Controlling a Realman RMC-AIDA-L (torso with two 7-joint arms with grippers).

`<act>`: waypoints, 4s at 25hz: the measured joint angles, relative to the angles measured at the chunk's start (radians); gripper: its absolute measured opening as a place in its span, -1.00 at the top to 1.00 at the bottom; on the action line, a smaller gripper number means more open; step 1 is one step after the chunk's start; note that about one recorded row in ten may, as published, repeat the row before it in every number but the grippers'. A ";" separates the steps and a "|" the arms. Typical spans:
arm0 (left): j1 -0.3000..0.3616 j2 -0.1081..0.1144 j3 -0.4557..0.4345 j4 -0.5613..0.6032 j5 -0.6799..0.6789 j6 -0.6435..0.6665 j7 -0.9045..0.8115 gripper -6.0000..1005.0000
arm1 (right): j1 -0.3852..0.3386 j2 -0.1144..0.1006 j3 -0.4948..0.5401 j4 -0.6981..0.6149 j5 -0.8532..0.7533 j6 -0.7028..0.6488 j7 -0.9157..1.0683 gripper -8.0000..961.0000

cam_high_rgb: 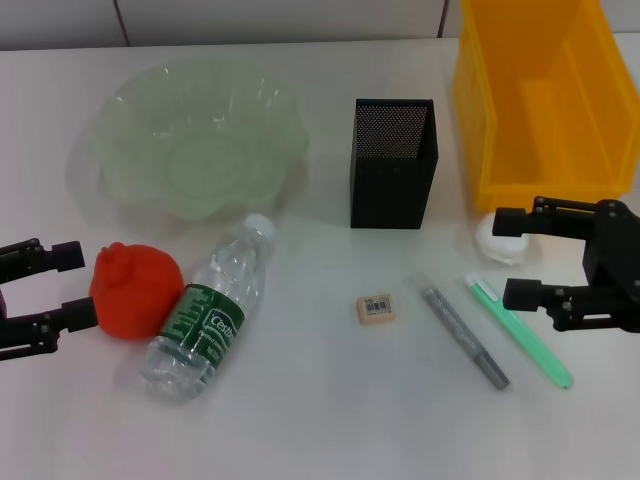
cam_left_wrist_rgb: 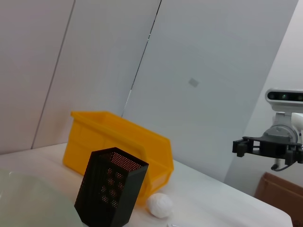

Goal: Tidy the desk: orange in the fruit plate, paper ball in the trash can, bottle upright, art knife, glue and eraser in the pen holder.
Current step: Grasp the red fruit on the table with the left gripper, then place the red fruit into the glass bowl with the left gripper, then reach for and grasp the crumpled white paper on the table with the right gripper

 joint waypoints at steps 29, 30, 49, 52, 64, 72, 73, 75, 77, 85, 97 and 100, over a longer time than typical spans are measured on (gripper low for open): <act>-0.045 -0.061 0.086 0.017 0.068 -0.415 0.065 -0.40 | -0.023 0.016 -0.027 0.022 -0.004 0.045 -0.003 -0.67; -0.045 -0.063 0.091 0.017 0.073 -0.424 0.069 -0.40 | -0.024 0.016 -0.026 0.026 -0.004 0.045 -0.003 -0.67; -0.061 -0.082 0.122 0.032 0.030 -0.370 0.105 0.30 | -0.039 0.013 -0.024 0.046 -0.004 0.054 -0.003 -0.67; -0.062 -0.074 0.078 0.040 -0.093 -0.293 0.078 0.48 | -0.042 0.013 -0.024 0.045 -0.004 0.054 0.001 -0.67; -0.276 -0.133 0.105 0.020 -0.270 -0.643 -0.011 0.54 | -0.062 0.019 -0.006 0.080 0.005 0.073 -0.006 -0.67; -0.309 -0.160 0.287 -0.012 -0.346 -0.881 0.066 0.01 | -0.074 0.018 -0.007 0.109 0.003 0.097 -0.006 -0.67; -0.295 -0.157 0.289 -0.004 -0.354 -0.851 0.066 -0.05 | -0.076 0.018 -0.006 0.110 0.005 0.098 -0.006 -0.67; -0.288 -0.154 0.288 0.000 -0.355 -0.819 0.062 -0.18 | -0.076 0.018 -0.002 0.108 0.005 0.091 -0.004 -0.67; -0.263 -0.144 0.286 0.020 -0.356 -0.705 0.048 -0.33 | -0.077 0.013 0.019 0.088 0.006 0.059 0.019 -0.67; -0.162 -0.054 0.304 0.060 -0.277 -0.230 0.027 -0.67 | -0.043 -0.030 0.157 -0.377 -0.008 -0.082 0.419 -0.67; -0.096 -0.042 0.292 0.066 -0.153 -0.190 0.032 -0.66 | 0.010 0.021 -0.189 -1.226 -0.450 -0.084 1.115 -0.66; -0.097 -0.040 0.292 0.066 -0.146 -0.198 0.029 -0.65 | 0.050 0.053 -0.277 -1.237 -0.606 -0.073 1.183 -0.66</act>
